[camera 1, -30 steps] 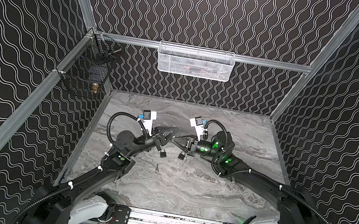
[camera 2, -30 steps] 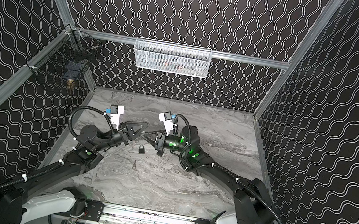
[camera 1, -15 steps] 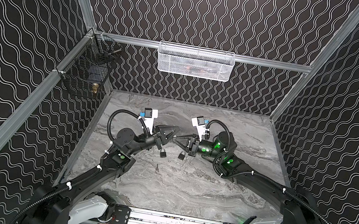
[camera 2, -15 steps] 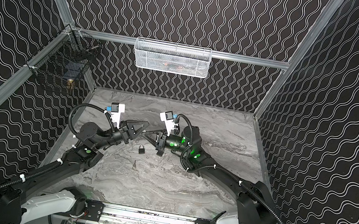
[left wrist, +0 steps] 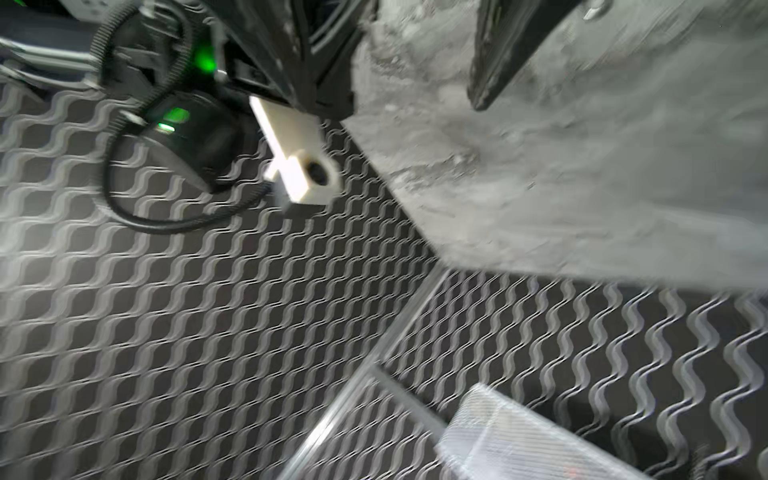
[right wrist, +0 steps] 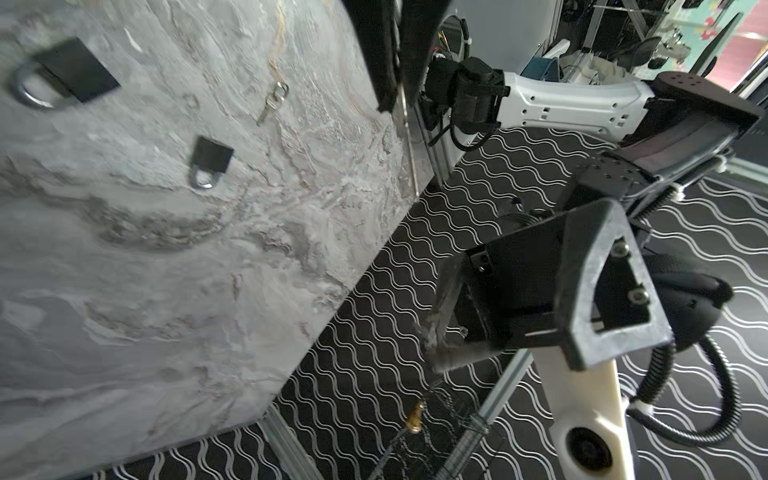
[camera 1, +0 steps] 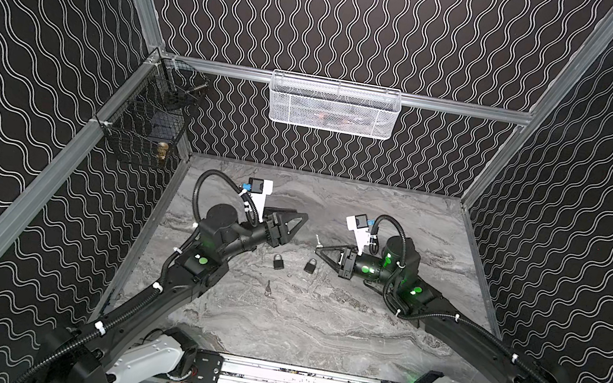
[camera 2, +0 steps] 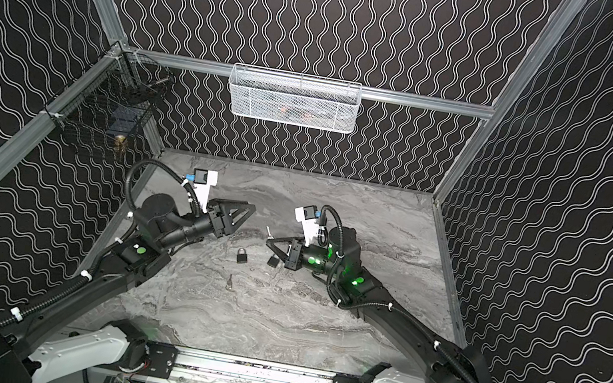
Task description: Unlock with the key
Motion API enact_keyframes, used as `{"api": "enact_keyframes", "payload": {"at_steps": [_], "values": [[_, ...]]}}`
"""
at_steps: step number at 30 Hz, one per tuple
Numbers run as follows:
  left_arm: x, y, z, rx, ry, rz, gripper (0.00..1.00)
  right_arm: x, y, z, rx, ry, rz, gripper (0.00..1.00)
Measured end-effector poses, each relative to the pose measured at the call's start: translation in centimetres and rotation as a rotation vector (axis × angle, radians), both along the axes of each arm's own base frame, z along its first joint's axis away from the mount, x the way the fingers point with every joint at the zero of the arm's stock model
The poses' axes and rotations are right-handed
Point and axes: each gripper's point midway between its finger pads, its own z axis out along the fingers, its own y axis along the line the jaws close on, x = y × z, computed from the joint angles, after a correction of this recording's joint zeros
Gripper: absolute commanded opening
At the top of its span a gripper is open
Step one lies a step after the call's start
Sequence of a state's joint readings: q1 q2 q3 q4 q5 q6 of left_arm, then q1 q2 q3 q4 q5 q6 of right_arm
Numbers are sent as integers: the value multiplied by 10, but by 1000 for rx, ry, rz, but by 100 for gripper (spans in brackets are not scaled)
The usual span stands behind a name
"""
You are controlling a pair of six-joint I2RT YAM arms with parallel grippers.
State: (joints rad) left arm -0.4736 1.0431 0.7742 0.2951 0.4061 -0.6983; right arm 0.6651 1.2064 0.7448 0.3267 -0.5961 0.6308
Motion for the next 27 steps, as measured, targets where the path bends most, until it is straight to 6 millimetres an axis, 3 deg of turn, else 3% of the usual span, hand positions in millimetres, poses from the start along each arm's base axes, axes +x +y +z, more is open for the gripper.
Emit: {"api": "enact_keyframes", "payload": {"at_steps": [5, 14, 22, 27], "values": [[15, -4, -57, 178, 203, 45, 70, -6, -18, -35, -101, 96, -50, 0], [15, -23, -154, 496, 429, 52, 72, -15, -44, -79, -250, 237, -131, 0], [30, -43, -200, 719, 483, 64, 72, -21, -61, -109, -341, 365, -175, 0], [26, -57, -232, 849, 535, 40, 72, -25, -68, -124, -360, 425, -197, 0]]}}
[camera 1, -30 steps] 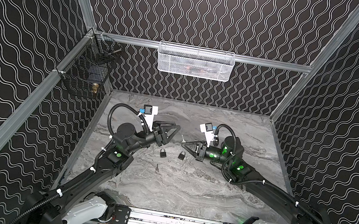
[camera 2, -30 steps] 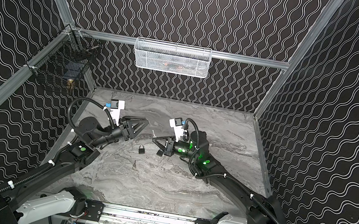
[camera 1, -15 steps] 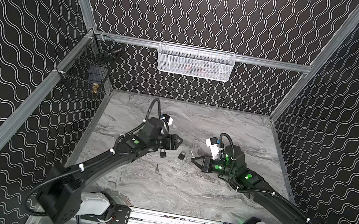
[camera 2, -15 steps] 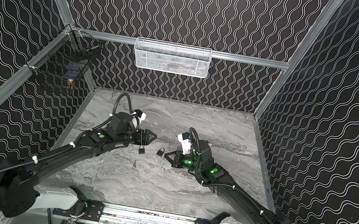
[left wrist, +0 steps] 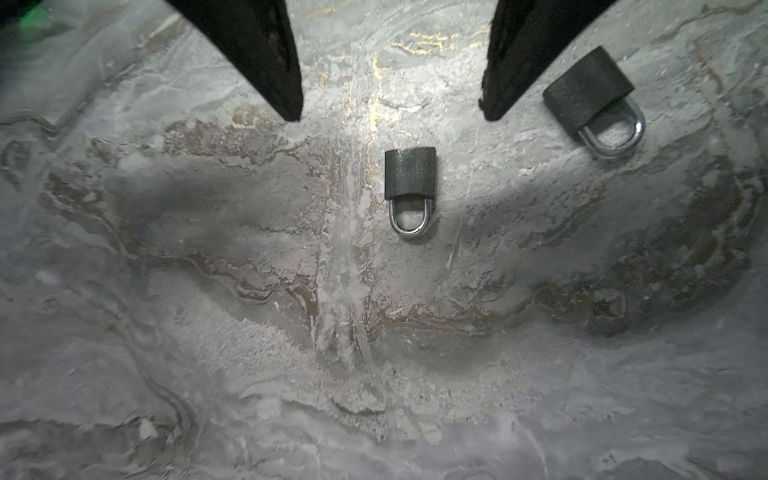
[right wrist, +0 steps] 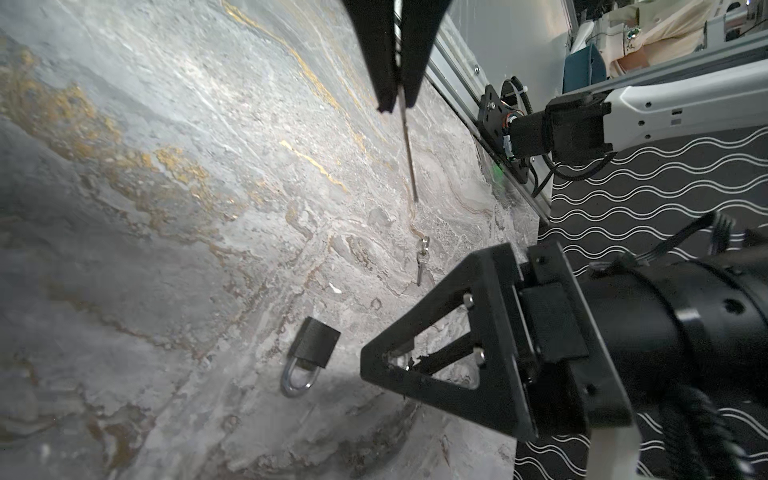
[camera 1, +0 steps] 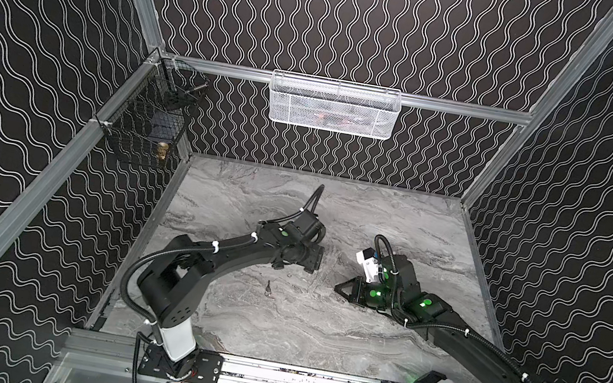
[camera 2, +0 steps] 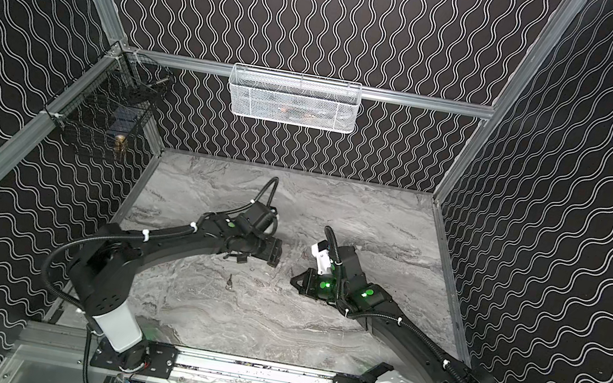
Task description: Unlock with the key
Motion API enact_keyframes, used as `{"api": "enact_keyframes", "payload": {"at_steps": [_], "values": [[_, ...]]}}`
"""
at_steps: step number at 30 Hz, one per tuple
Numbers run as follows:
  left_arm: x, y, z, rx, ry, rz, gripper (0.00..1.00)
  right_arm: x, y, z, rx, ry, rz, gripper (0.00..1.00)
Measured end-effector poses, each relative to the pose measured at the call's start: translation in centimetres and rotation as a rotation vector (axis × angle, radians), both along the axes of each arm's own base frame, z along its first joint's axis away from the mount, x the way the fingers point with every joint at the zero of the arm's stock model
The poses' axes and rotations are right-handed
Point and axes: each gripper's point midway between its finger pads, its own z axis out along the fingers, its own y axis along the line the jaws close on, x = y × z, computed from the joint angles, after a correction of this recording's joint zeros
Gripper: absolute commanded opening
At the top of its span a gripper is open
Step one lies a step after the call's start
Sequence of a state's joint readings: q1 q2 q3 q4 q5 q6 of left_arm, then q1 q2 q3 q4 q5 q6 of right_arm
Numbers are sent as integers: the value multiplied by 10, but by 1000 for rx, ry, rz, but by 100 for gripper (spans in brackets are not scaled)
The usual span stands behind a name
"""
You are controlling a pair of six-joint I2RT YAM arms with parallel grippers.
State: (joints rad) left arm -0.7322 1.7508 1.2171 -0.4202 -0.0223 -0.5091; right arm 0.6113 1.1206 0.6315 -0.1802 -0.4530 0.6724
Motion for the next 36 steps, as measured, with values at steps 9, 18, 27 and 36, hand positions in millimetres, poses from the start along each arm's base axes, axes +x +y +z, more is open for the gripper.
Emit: {"api": "enact_keyframes", "payload": {"at_steps": [9, 18, 27, 36], "values": [[13, -3, -41, 158, 58, 10, 68, 0, -12, -15, -12, 56, -65, 0], [11, -20, -56, 217, 85, 22, 66, 1, -14, -7, -3, 44, -65, 0], [3, -10, -66, 283, 135, 86, 61, 1, -13, -7, 5, 47, -38, 0], [6, -16, -70, 266, 167, 140, 57, 1, -10, -11, 24, 70, -22, 0]]}}
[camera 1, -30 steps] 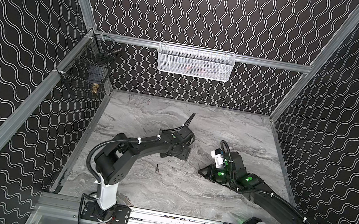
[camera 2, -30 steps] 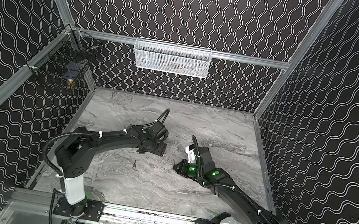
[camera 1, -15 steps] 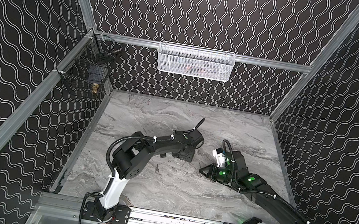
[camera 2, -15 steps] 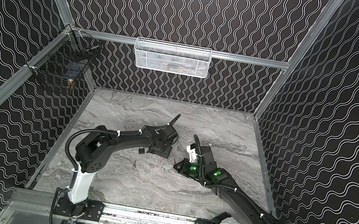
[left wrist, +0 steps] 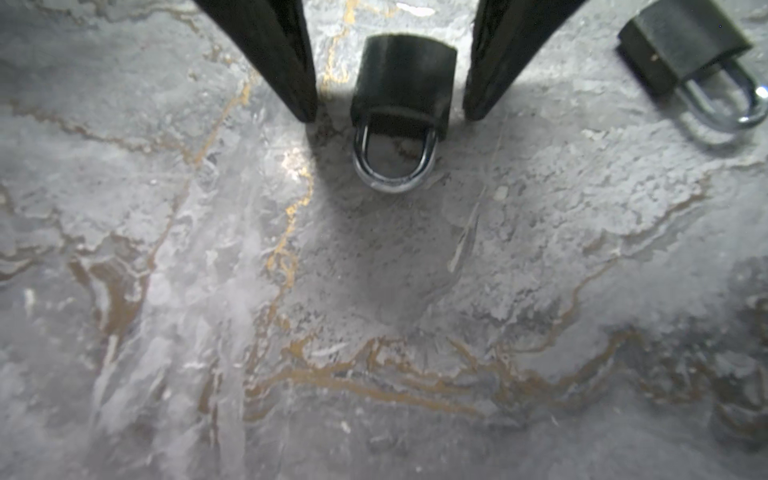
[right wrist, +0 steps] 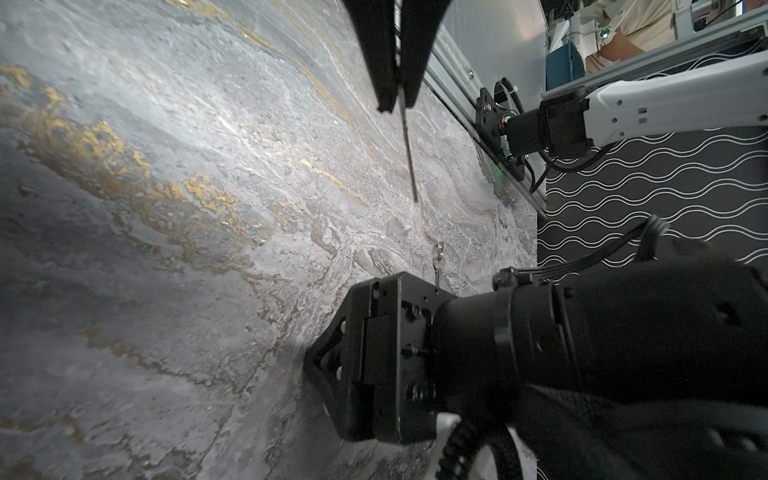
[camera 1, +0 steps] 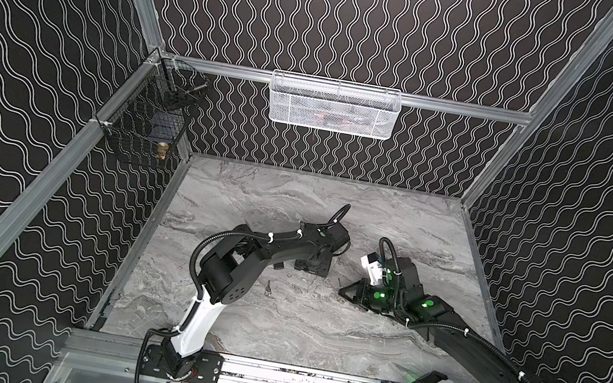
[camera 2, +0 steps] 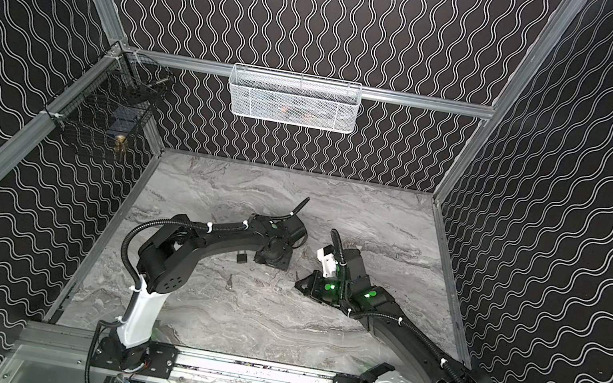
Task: Unlock with the key
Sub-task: 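Close the left gripper on the black padlock body and lift it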
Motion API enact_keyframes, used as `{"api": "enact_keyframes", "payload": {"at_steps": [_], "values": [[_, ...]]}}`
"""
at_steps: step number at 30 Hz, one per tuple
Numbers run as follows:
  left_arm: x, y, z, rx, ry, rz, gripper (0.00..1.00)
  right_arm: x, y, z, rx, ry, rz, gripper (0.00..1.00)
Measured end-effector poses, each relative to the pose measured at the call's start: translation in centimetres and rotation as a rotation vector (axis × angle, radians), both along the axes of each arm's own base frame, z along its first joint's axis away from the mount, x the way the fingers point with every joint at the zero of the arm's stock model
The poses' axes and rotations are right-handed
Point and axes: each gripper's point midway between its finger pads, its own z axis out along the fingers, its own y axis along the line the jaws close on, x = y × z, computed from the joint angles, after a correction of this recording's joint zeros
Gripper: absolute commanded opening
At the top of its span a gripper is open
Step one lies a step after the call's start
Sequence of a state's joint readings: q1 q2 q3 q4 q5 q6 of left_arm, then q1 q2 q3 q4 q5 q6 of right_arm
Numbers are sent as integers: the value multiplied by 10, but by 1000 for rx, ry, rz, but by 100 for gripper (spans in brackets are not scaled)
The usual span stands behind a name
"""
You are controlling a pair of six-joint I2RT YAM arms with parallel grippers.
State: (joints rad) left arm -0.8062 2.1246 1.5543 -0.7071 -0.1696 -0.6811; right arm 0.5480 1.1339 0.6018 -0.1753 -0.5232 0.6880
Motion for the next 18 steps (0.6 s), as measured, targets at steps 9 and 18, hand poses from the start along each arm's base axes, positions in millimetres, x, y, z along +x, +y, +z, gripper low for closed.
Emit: {"api": "enact_keyframes", "payload": {"at_steps": [9, 18], "values": [[-3, 2, -1, -3, 1, 41, 51, 2, 4, 1, 23, 1, 14, 0], [-9, 2, -1, -4, 7, 55, 47, 3, 5, 0, 30, 8, 23, 0]]}}
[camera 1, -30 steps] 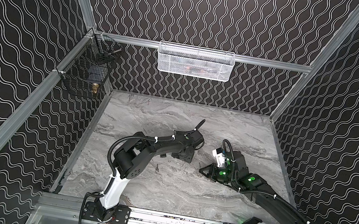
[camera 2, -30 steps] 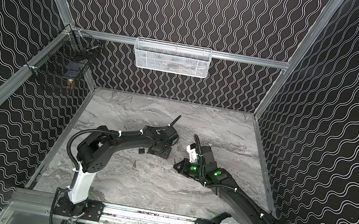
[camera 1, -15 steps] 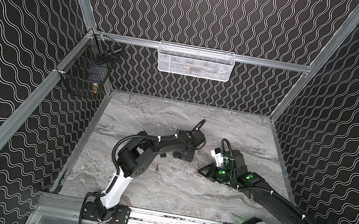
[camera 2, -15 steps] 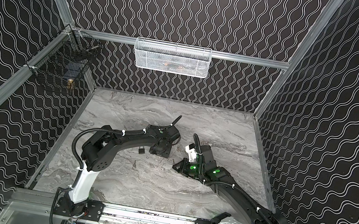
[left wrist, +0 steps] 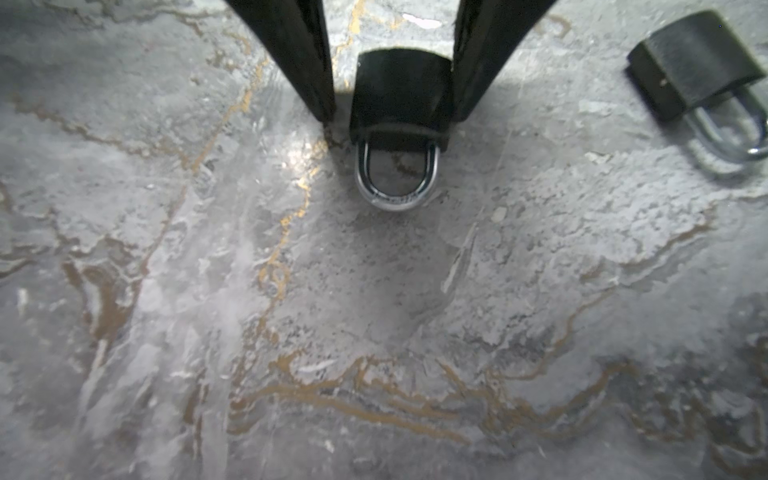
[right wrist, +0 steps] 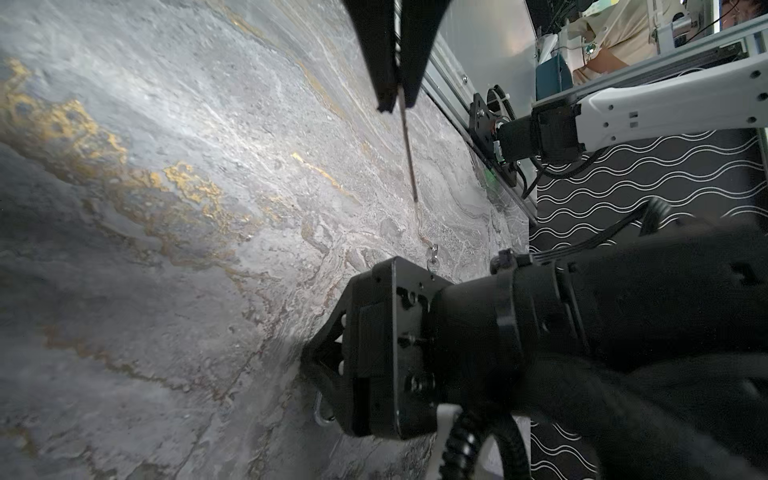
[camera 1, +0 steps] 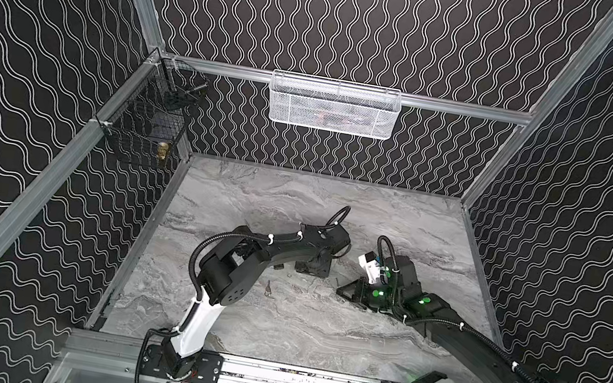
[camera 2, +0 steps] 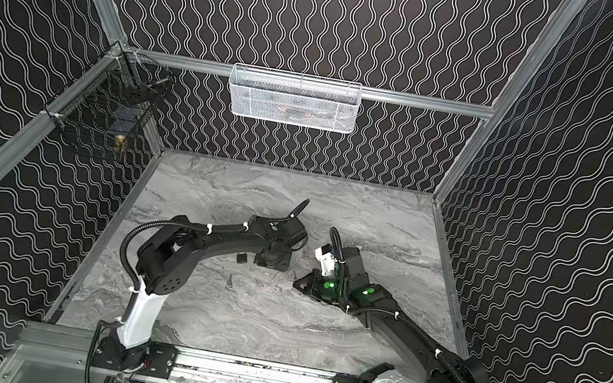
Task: Unlock with the key
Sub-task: 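Close the left gripper on the black padlock body and lift it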
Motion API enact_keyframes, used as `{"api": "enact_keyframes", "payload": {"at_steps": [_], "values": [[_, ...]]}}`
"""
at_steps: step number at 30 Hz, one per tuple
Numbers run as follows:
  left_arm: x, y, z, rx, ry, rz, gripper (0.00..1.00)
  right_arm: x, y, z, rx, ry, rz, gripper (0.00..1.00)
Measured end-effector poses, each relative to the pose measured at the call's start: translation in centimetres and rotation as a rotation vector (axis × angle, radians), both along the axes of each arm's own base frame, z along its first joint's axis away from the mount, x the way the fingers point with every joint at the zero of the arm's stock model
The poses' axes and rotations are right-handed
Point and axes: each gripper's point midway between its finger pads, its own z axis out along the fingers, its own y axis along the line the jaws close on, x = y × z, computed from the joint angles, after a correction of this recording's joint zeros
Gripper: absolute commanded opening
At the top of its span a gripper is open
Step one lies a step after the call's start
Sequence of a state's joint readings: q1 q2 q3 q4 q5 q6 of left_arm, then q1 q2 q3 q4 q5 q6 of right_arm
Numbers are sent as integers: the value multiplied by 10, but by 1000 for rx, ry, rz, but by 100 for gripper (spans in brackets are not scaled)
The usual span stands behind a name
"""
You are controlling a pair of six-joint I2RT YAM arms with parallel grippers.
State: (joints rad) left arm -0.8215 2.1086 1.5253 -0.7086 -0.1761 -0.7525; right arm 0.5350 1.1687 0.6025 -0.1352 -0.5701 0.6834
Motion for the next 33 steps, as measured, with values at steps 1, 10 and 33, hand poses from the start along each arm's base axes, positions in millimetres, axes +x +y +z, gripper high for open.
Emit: {"api": "enact_keyframes", "payload": {"at_steps": [1, 10, 33], "values": [[0, 0, 0, 0, -2, 2, 47, 0, 0, 1, 3, -2, 2, 0], [-3, 1, -2, 5, 8, 22, 43, 0, 1, 4, 16, -7, 6, 0], [-1, -1, -3, 6, 9, 22, 19, 3, 0, 2, 13, -7, 5, 0]]}}
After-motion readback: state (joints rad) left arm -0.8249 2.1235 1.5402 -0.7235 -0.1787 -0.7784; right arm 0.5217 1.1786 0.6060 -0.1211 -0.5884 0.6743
